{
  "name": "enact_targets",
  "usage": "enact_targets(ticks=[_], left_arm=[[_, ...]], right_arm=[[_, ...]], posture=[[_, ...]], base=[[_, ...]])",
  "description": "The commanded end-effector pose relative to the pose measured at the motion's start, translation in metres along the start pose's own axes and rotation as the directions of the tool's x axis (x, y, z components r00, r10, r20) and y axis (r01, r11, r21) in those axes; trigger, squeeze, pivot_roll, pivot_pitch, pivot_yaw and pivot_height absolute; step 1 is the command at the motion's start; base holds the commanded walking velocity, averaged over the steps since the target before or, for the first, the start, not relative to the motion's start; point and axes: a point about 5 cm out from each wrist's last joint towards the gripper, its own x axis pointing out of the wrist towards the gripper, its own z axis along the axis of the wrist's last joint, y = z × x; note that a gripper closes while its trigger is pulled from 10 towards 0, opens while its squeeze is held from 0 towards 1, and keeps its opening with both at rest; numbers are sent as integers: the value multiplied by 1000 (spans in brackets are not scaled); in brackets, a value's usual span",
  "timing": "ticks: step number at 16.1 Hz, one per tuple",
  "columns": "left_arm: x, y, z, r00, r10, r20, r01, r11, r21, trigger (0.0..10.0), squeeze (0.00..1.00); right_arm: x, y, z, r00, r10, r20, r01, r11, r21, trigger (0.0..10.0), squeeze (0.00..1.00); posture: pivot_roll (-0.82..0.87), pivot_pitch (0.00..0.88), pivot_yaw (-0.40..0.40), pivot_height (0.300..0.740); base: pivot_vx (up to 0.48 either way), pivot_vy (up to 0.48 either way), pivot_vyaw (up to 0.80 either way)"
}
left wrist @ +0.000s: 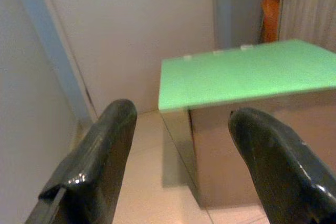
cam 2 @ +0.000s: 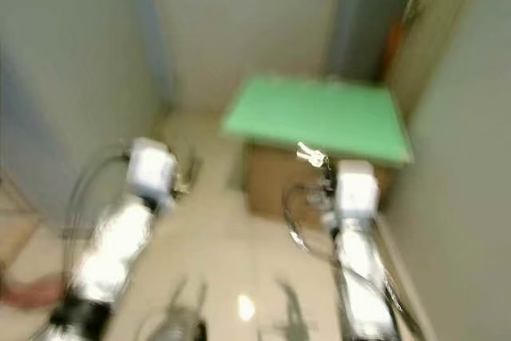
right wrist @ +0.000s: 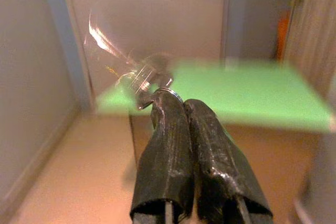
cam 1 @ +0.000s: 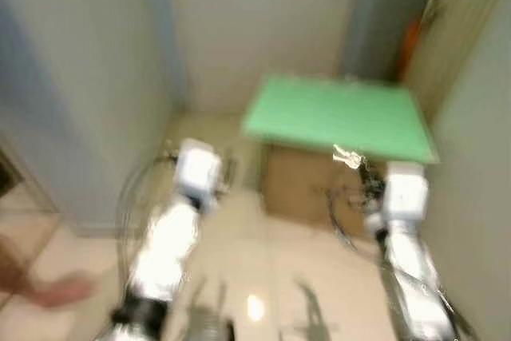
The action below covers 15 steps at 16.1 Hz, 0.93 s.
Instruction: Hang keys on a hook
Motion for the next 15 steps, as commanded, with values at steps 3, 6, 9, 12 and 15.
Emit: enact_targets(ticks=[3,6,9,12,15], left_arm=[[10,4,14,999,10,43,-11,1000,20,10000,0],[12,3,15,999,5,45,-6,1000,19,10000,0],[12,3,15,999,-6,43,5,1000,25,10000,0],[14,3,13,999,-16,31,15,1000,19,10000,0],[15,0,14,997,-61,37,60,998,36,10000,0]], right_arm=[[7,1,11,999,3,39,-4,1000,5,10000,0],[7,1,11,999,1,38,-1,1000,6,10000,0],[7,1,10,1000,-3,24,3,1000,27,10000,0],[7,0,9,1000,-7,17,6,998,57,10000,0],[7,0,10,1000,-10,23,9,997,78,10000,0]], posture=[[-103,13,4,740],[-104,16,6,740],[-108,24,13,740],[-113,30,15,740],[-119,31,16,740]], base=[[0,0,0],[0,0,0],[0,0,-267],[0,0,-800],[0,0,-800]])
